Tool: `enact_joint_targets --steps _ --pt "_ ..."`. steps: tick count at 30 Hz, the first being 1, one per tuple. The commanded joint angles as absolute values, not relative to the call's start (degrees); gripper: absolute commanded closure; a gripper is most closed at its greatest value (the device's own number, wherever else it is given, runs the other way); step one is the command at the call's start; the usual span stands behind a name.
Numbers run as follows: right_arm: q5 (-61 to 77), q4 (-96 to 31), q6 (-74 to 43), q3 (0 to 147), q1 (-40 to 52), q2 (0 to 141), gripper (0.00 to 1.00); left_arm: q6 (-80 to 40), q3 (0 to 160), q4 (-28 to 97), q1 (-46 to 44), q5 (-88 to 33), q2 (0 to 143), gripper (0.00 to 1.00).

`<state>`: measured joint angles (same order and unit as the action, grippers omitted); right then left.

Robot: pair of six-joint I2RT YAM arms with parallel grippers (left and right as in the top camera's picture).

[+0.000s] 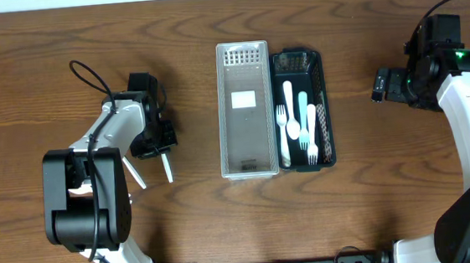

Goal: Pack container
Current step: 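Carry the spoon into the clear tray and release it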

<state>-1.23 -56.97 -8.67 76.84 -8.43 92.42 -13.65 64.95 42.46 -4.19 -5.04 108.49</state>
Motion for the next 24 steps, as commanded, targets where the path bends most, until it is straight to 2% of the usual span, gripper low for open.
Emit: enact_joint_targets --steps 1,10,15,24 --pt "-1.1 -57.0 -8.0 76.8 -8.4 92.3 0.01 -13.4 61.9 42.8 -4.3 -5.8 111.5 0.94" --pt "-1.1 -57.2 -8.1 76.8 -8.4 92.3 0.01 -13.4 64.0 44.9 -4.5 -5.8 110.1 0.94" --pt "-1.1 -57.2 -8.1 76.8 -8.4 92.3 0.01 -13.4 69.1 51.5 -6.5 -5.8 102.5 0.94" --pt "-1.0 -57.1 -8.1 76.8 -8.4 92.3 0.01 -15.3 79.5 57.3 -20.8 -5.8 84.3 0.94"
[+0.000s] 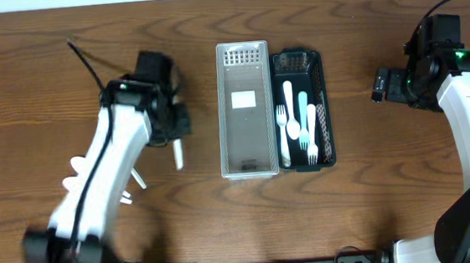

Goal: Pack container
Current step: 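Carry the spoon into the clear tray and release it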

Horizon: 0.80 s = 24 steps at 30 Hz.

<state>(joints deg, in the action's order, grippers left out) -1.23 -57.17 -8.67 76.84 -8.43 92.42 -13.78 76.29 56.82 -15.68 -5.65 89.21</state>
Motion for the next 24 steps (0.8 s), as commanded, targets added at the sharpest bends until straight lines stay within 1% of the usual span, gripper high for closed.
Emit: enact_joint_targets --steps 1,6,9,17,22,23,24 --pt "-1.0 -57.1 -8.1 76.8 -8.4 92.3 0.01 -15.9 80.2 56.6 -22.8 -5.8 83.3 0.94" --pt "-1.0 -57.2 -8.1 76.8 -8.4 92.3 0.01 -17.3 81.0 49.2 -32.4 -5.7 82.5 0.94" --pt "-1.0 -57.4 -8.1 76.8 -8.4 92.3 0.01 -18.2 81.0 46.1 -35.3 -5.1 85.8 0.94" --pt "-1.0 -57.4 -8.1 76.8 -8.4 92.3 0.01 -18.2 81.0 45.3 -36.0 -5.2 100.0 0.94" --pt "-0.1 -57.4 -8.1 76.8 -8.3 92.3 0.01 -18.1 81.0 45.3 -36.0 -5.8 104.4 0.94" --pt "-0.1 -57.4 -8.1 76.8 -8.3 92.3 0.01 -18.1 81.0 45.3 -36.0 -5.8 104.6 0.92" --pt "-0.1 -57.4 -8.1 76.8 -8.3 92.3 0.01 -18.1 81.0 45.3 -36.0 -5.8 104.6 0.87"
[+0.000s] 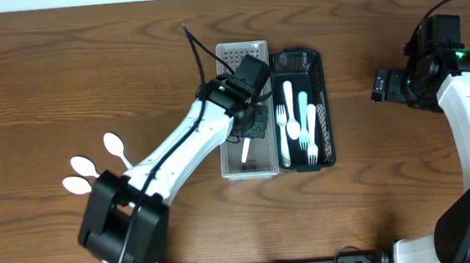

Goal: Pack container
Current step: 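Carry the spoon into the clear tray and release it, then return the left gripper to the spoons and grasp another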

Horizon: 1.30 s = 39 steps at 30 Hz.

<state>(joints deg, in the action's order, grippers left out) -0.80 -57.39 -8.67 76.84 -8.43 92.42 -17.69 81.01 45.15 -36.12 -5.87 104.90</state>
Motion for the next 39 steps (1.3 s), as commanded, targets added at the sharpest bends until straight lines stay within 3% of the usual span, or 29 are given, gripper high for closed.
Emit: enact_joint_targets --steps 1,2,4,8,11,16,22,29,39 --pt "-0.1 -57.4 -8.1 76.8 -8.3 92.3 0.01 -18.1 81.0 45.2 -36.0 -5.8 104.3 0.75" --pt "-0.1 -57.4 -8.1 76.8 -8.3 92.3 0.01 -18.1 81.0 45.1 -36.0 -5.8 104.0 0.66" --pt "-0.1 -57.4 -8.1 76.8 -8.3 92.3 0.01 -18.1 81.1 45.1 -36.0 -5.8 103.2 0.62" --pt "-0.1 -57.5 -8.1 76.8 -8.3 92.3 0.01 -17.7 82.3 45.5 -35.7 -4.9 99.7 0.36" --pt "-0.1 -57.6 -8.1 76.8 -8.3 92.3 0.01 -17.7 83.7 47.7 -34.8 -1.2 95.1 0.35" --pt "-0.2 -57.4 -8.1 76.8 -8.3 92.3 0.01 -19.3 83.9 54.0 -29.6 8.0 83.6 0.21" --pt "-0.2 -57.3 -8.1 76.8 -8.3 92.3 0.01 -26.8 83.8 63.2 -13.4 9.7 73.8 0.05" --pt "-0.1 -59.8 -8.1 76.8 -8.3 92.3 0.01 -28.4 80.3 65.5 3.9 2.9 74.4 0.03" --pt "0.6 -60.5 -8.1 76.8 -8.3 92.3 0.01 -26.2 76.1 60.5 10.8 -1.7 90.6 0.03"
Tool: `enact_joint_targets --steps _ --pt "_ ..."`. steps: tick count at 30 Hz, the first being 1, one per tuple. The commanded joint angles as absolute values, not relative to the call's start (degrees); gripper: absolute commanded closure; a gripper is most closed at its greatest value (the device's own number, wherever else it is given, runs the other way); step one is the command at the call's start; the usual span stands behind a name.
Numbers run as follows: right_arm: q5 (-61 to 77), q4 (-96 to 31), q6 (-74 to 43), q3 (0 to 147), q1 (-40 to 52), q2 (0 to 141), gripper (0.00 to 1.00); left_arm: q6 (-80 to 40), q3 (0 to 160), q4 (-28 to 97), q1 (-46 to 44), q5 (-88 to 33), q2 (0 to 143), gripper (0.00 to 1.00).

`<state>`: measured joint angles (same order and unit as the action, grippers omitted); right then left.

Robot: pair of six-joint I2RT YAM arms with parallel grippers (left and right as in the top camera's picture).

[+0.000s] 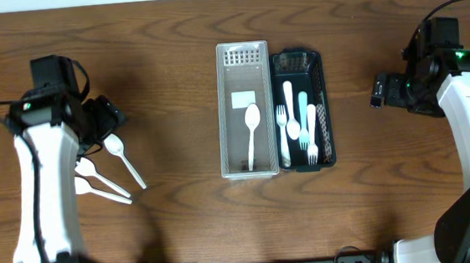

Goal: Pack container
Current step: 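Return the left gripper to the spoons and grasp another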

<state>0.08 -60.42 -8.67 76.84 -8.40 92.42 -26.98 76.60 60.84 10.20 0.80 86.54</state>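
Observation:
A clear grey container [244,80] stands mid-table with one white spoon [252,134] lying lengthwise in it. Touching its right side is a dark container [321,108] that holds several white forks [298,131]. Three more white spoons [124,161] lie on the wood at the left. My left gripper [109,116] hovers at the upper end of those spoons, open and holding nothing. My right gripper [378,87] hangs far right, away from both containers; its jaws are not readable from above.
The left arm's white links [42,189] run down the left side of the table. The right arm [469,121] fills the right edge. A black rail borders the front.
The spoon that my left gripper held over the clear container now lies inside it. The left arm has moved back to the far left, beside the loose spoons. The right arm is unchanged.
My left gripper was shut on a white spoon at the left of the table. Then it held the spoon closer to the containers, then over the clear container. Now the spoon rests in that container and the gripper is back at the three spoons.

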Motion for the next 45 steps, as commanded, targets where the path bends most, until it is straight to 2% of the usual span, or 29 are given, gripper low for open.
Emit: enact_joint_targets --steps 1,4,14,21,34,39,41,43,45 --pt "0.7 -60.5 -8.1 76.8 -8.3 92.3 0.01 -26.0 76.1 60.0 10.8 -2.4 92.4 0.03" --pt "1.0 -60.5 -8.1 76.8 -8.3 92.3 0.01 -23.4 76.1 58.1 10.8 -6.4 98.0 0.03" --pt "0.9 -60.5 -8.1 76.8 -8.3 92.3 0.01 -22.7 76.1 55.5 10.8 -7.2 109.9 0.03" --pt "0.9 -60.5 -8.1 76.8 -8.3 92.3 0.01 -20.9 74.0 51.8 10.8 -11.2 111.9 0.03" --pt "0.9 -60.9 -8.1 76.8 -8.3 92.3 0.01 -21.0 67.4 48.2 10.9 -11.3 111.9 0.03" --pt "0.9 -61.0 -8.1 76.8 -8.3 92.3 0.01 -21.0 67.4 47.4 10.9 -11.3 111.9 0.11" --pt "0.9 -60.9 -8.1 76.8 -8.3 92.3 0.01 -21.0 67.4 47.4 10.9 -11.3 111.9 0.21" --pt "0.9 -60.9 -8.1 76.8 -8.3 92.3 0.01 -21.0 67.4 47.4 10.9 -11.3 111.9 0.36" --pt "0.9 -60.9 -8.1 76.8 -8.3 92.3 0.01 -21.0 67.4 47.2 10.9 -11.3 111.9 0.42"
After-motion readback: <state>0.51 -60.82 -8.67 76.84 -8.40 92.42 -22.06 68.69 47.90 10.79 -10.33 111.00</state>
